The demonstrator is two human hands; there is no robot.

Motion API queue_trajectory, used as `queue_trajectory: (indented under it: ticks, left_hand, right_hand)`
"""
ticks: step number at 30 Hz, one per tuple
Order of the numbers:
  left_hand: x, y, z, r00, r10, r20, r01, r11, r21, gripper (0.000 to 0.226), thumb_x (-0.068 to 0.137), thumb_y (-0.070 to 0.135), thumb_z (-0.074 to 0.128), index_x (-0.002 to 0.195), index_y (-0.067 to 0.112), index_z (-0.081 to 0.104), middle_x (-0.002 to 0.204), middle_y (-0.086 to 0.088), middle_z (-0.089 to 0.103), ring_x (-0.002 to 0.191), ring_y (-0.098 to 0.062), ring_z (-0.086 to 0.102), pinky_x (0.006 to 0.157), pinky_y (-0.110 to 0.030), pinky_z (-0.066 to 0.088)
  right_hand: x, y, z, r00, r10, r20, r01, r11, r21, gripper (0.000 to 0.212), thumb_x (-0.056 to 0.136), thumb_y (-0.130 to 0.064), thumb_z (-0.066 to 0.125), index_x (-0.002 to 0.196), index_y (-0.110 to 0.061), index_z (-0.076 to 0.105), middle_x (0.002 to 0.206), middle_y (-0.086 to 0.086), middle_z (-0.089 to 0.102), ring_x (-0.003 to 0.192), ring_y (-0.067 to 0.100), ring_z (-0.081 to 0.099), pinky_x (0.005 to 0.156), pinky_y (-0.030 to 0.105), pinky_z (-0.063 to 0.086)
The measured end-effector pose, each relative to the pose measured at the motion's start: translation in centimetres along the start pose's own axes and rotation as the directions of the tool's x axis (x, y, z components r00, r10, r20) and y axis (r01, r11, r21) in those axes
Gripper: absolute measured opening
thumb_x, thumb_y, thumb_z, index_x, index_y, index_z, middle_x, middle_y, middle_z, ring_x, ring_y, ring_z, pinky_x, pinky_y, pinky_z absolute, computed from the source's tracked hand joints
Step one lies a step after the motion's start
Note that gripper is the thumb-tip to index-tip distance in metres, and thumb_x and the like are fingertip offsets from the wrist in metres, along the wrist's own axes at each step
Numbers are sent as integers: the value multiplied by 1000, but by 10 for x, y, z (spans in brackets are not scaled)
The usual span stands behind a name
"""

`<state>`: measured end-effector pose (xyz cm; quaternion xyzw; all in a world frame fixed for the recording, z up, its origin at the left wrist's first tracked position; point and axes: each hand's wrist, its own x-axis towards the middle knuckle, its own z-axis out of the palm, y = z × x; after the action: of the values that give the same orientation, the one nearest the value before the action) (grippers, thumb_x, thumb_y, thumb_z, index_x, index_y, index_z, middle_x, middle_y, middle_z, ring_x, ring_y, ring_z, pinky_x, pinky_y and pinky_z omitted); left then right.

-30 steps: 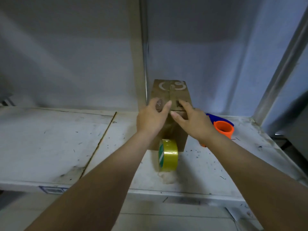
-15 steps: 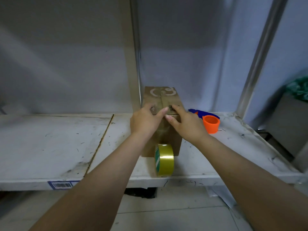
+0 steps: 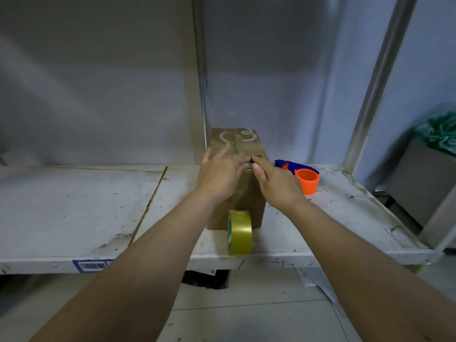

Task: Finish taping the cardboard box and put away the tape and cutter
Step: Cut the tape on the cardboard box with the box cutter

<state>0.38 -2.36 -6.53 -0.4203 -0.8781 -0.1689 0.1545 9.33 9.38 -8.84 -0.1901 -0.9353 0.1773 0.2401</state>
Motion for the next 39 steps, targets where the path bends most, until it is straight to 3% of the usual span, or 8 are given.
queue_trajectory:
  ticks: [3,8,11,15,23,30,37,39]
  left_hand:
    - [5,-3,3,995,77,-59,-77,997,3,37,99,42,37,122,31,64,126,7,67,118,-17,58,104,-35,33]
    - [5,-6,15,953,137,-269,-122,990,71,51,89,58,35,99,27,75,100,6,76,93,-20,68,80,-34,45]
    - [8,-4,25,914,171,-368,-120,980,159,55,88,60,36,80,22,75,75,3,74,71,-22,68,69,-32,45]
    - [9,-6,41,844,198,-498,-84,967,241,52,92,54,43,66,18,70,58,0,64,53,-22,60,60,-31,43]
    - [9,-9,52,757,214,-617,-56,963,265,48,95,48,45,64,21,70,54,4,62,47,-17,57,57,-27,38]
    - [7,-7,49,781,201,-591,-65,968,243,50,96,49,43,66,21,71,57,4,64,51,-17,60,58,-29,41]
    - [1,-3,34,876,169,-452,-83,976,203,45,94,46,42,76,20,74,66,4,70,56,-19,64,63,-31,45]
    - [-3,-4,30,902,165,-399,-97,978,186,45,95,45,38,84,19,74,74,3,72,66,-22,67,71,-33,47]
  right_hand:
    - [-1,12,-1,995,-3,-96,5,1000,19,43,100,-43,25,135,-33,49,91,9,72,86,30,65,69,37,49]
    - [12,43,21,954,177,-241,-138,976,169,35,101,-28,32,97,-11,62,80,9,68,70,25,57,51,32,38]
    - [25,69,44,955,273,-119,-273,962,21,11,94,-12,44,91,-8,55,80,9,61,69,27,50,47,28,22]
    - [43,99,77,944,329,24,-325,941,-92,21,89,-9,50,108,-6,57,102,17,65,89,36,59,62,34,39]
    - [66,113,107,878,439,188,-378,880,-289,45,94,-15,47,137,-15,36,131,19,52,121,37,46,92,47,44]
    - [60,103,104,868,490,73,-476,866,-157,34,88,-9,56,120,-6,43,118,21,52,109,38,52,78,41,45]
    - [36,97,70,759,609,233,-623,782,-15,43,83,-10,64,122,-2,48,120,21,53,85,29,54,57,31,41]
    - [28,98,60,787,569,239,-607,784,133,37,82,-10,56,118,-2,55,117,19,59,93,32,59,68,33,45]
